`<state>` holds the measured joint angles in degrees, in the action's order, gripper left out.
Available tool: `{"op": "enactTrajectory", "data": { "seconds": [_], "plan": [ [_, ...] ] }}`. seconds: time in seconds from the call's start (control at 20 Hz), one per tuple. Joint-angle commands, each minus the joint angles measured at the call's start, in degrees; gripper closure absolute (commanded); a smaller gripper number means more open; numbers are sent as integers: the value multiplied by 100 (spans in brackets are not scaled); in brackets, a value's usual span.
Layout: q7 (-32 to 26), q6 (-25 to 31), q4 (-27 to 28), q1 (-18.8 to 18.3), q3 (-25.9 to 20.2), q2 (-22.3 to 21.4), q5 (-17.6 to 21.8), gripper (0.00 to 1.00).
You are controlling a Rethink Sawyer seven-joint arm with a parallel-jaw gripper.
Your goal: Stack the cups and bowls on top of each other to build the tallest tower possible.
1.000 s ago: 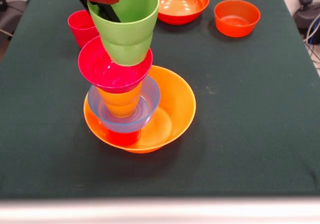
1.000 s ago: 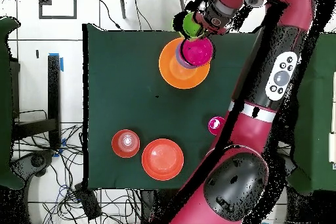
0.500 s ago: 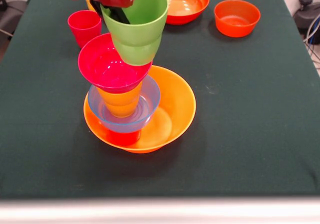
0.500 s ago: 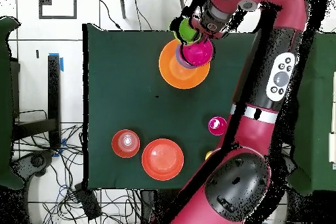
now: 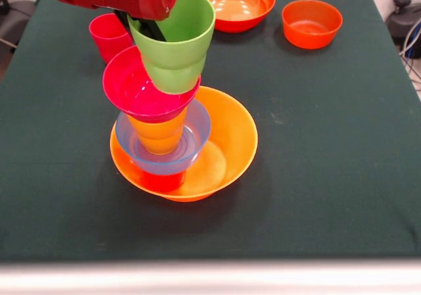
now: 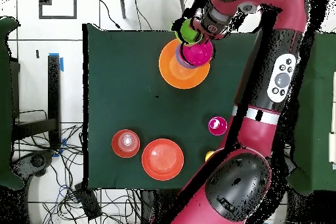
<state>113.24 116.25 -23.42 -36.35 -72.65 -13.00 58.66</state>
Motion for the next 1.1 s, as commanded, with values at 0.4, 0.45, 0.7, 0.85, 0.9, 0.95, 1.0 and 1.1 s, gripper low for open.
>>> {"op": "enactTrajectory", "data": {
  "seconds": [0.4, 0.45, 0.7, 0.85, 0.9, 0.95, 1.0, 1.1],
  "plan": [
    [-1711, -287, -408, 0, 757, 71, -29, 100],
    [-1708, -306, -418, -3, 768, 75, -41, 100],
    [-1708, -308, -442, -19, 799, 52, -60, 100],
    [-1720, -316, -434, -18, 800, 59, -52, 100],
    [-1728, -324, -446, -24, 808, 59, -53, 100],
    [-1730, -325, -448, -26, 810, 59, -53, 100],
    [-1739, -329, -459, -33, 817, 59, -54, 100],
    [-1741, -348, -490, -50, 835, 61, -67, 100]
  ]
}}
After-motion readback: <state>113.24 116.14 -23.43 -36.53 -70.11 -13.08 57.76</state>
